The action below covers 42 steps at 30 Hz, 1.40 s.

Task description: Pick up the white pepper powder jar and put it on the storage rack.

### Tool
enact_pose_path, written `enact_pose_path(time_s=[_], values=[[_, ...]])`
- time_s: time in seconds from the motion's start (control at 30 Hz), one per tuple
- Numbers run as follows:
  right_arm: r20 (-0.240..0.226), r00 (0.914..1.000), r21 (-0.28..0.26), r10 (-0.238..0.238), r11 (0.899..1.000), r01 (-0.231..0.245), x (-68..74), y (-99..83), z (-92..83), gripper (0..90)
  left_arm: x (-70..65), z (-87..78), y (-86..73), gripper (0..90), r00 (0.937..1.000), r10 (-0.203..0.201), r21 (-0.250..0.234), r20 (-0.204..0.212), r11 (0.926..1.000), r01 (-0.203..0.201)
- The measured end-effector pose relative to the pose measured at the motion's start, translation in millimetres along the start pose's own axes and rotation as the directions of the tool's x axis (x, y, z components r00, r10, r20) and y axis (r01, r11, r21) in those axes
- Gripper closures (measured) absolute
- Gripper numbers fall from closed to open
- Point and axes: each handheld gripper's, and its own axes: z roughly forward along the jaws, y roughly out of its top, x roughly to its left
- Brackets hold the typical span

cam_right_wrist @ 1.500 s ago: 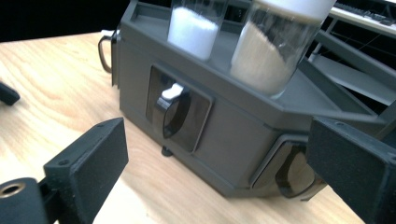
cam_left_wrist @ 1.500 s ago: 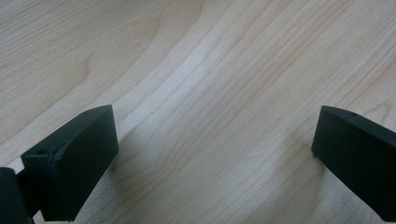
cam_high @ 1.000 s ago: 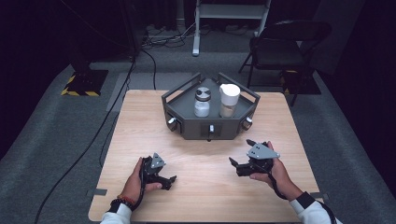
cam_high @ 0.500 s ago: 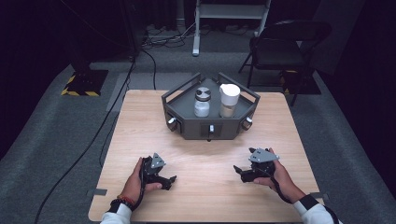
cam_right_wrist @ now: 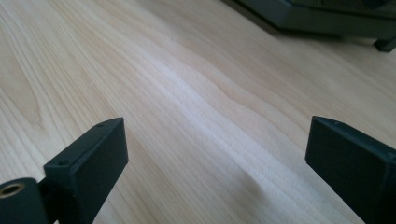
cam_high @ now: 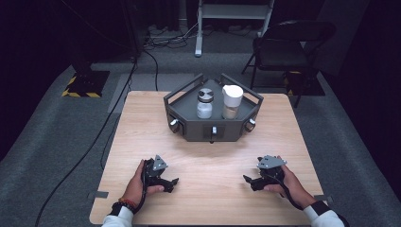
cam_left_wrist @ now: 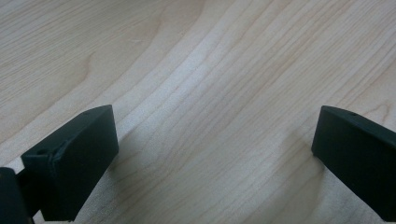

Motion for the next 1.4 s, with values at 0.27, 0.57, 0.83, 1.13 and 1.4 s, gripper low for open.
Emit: enact_pose_path(time_s=[0.27, 0.57, 0.83, 1.13, 1.4], values=[[-0.024, 0.9997, 0.03, 0.007, 1.0, -0.006, -3.7, -0.2, 3.6, 5.5, 0.1, 0.0, 0.0, 0.0, 1.0, 0.0, 0.0, 0.0, 1.0, 0.0], [-0.037, 0.999, 0.06, 0.026, 0.998, -0.024, -9.8, -0.5, 8.5, 5.3, 0.2, 0.0, 0.0, 0.0, 1.0, 0.0, 0.0, 0.001, 1.0, 0.0], [-0.062, 0.9963, 0.058, 0.059, 0.997, -0.056, -17.2, -4.2, 11.8, 0.1, 0.2, 0.0, 0.0, 0.0, 1.0, 0.0, 0.0, 0.001, 1.0, 0.0], [-0.082, 0.9926, 0.037, 0.09, 0.995, -0.087, -21.6, -11.2, 13.8, 0.0, 0.9, 0.7, 0.8, 0.0, 1.0, 0.002, 0.0, 0.003, 1.0, -0.002], [-0.089, 0.9921, 0.038, 0.088, 0.996, -0.085, -23.4, -10.9, 14.3, 0.0, 0.7, 0.7, 0.7, 0.0, 1.0, 0.002, 0.0, 0.003, 1.0, -0.002]])
